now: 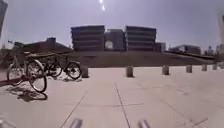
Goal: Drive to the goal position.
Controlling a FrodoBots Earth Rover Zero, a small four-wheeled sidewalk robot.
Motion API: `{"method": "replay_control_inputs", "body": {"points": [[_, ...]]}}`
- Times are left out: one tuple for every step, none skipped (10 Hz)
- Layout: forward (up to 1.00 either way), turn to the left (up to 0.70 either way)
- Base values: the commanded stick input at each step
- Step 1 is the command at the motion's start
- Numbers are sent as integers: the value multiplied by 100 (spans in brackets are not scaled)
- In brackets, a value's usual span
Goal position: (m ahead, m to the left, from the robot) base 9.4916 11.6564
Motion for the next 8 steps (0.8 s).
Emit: {"method": "replay_control_inputs", "body": {"points": [[100,27],[100,40],[100,40],[100,28],[100,0],[100,0],[100,0],[100,0]]}}
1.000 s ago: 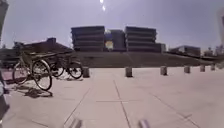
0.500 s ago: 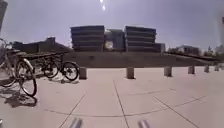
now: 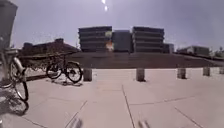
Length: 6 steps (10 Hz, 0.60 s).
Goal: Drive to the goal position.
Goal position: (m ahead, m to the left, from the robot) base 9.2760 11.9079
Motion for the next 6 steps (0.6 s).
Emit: {"method": "replay_control_inputs", "body": {"points": [[100,0],[100,0],[100,0],[100,0],[100,0],[100,0]]}}
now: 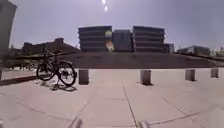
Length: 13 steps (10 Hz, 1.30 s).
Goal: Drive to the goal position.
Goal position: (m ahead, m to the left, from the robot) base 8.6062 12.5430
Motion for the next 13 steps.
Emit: {"method": "replay_control_inputs", "body": {"points": [[100,0],[100,0],[100,0],[100,0],[100,0],[100,0],[100,0],[100,0],[100,0],[100,0],[100,0],[100,0],[100,0]]}}
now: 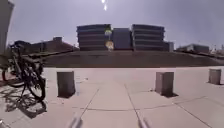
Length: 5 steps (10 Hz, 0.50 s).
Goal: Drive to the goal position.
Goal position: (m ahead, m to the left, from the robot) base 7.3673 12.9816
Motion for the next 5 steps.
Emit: {"method": "replay_control_inputs", "body": {"points": [[100,10],[100,21],[100,32],[100,23],[100,0]]}}
